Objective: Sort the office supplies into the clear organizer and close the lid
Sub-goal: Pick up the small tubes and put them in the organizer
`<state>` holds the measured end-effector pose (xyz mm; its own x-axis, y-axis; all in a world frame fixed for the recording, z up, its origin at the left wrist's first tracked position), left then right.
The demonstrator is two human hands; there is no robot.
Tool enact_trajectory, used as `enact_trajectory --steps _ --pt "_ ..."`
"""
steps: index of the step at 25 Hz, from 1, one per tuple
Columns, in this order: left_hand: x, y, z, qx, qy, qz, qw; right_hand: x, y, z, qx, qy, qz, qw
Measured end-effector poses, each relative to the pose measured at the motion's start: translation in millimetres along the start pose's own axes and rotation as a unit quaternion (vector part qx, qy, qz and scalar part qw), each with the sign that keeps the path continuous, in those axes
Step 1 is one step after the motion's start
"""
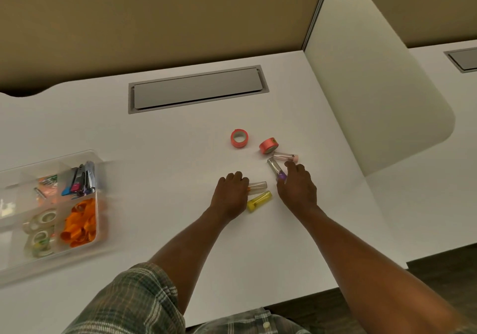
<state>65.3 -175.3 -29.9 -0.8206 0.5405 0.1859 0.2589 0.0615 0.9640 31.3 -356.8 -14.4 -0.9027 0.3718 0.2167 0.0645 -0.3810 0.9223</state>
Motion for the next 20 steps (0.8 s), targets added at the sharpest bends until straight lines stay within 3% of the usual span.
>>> enact_trajectory --steps 5,9,14,20 --pt "8.7 14.1 14.5 0.084 0.051 -0.076 0.992 -11.0 -10.0 2.6 0.008 -0.017 0.042 0.999" --pt "17.6 26.2 33.7 0.123 0.076 -0.116 0.983 -12.1 -6.7 16.6 -0.033 -0.011 0.009 0.999" --pt "36.5 38.1 62.3 0.193 0.132 -0.164 0.958 -5.7 -4.0 61.3 -0.130 0.079 -0.014 0.988" --pt "94.3 58.2 135.6 0.243 0.201 -0.237 0.919 15.0 -25.2 164.0 -0.173 0.159 0.001 0.972"
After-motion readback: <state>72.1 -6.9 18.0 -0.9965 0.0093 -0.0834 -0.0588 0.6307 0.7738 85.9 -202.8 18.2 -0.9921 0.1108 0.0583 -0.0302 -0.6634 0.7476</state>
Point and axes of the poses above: each hand's wrist, its own x-axis away from the middle knuckle, its own y-axis out of the back of the hand, z = x × y, the point moved 4 cm from there along -x, towards the middle knuckle, and after that the axes turned 1 degree about z, right-handed, at the moved point
